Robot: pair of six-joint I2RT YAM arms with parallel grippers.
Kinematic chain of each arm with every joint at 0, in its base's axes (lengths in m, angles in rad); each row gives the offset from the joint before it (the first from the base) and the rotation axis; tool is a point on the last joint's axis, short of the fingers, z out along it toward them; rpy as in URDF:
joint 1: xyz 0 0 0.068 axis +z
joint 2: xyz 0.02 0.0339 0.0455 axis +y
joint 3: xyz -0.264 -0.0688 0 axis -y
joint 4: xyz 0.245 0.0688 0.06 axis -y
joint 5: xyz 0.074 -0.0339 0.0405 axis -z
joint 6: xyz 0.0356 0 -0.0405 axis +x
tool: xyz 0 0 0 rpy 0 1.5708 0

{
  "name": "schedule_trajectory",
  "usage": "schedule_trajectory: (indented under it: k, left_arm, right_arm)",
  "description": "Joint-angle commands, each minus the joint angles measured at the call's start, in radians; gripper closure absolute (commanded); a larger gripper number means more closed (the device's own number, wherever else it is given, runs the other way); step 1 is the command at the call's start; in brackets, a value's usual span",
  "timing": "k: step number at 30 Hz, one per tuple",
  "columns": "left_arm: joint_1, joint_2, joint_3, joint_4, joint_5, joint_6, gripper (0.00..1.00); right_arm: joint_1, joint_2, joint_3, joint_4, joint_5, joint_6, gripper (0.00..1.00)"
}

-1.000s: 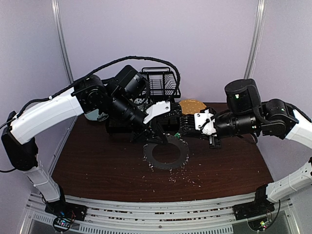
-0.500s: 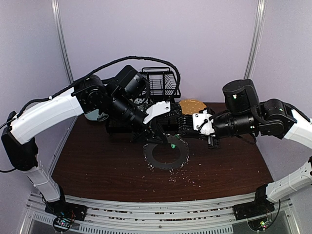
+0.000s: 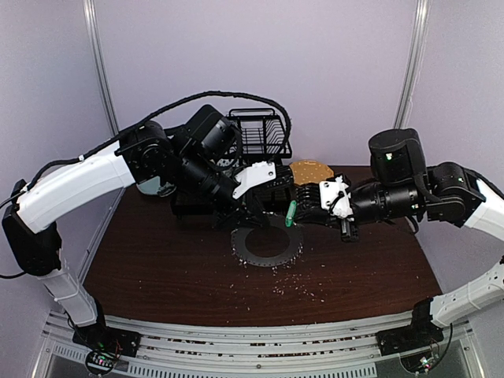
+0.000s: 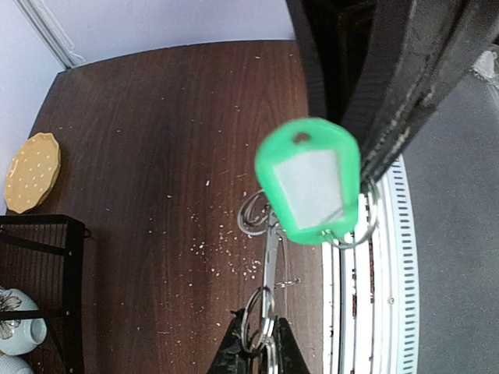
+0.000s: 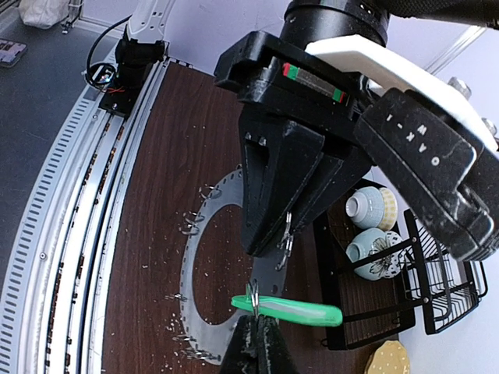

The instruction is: Put the keys on the keyring

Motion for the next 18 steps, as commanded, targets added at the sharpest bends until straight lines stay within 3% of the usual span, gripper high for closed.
schedule_trajectory:
  k: [1,8,18]
  left_arm:
    - [-0.038,-0.054,-0.02,0.103,-0.093,0.003,1.0]
    - [-0.04,-0.099,-0.083,0.149,0.006,0.017,1.0]
    - [-0.039,-0.11,-0.175,0.038,0.005,0.034,1.0]
  right_arm:
    - [0.006,0.0,-0.035,0.025,0.038,0.097,1.0]
    - [0.005,-0.04,-0.082,0.081,0.095,0.123,1.0]
    - [-0.034,-0.082,-0.063,0.09,0.095,0.124,1.0]
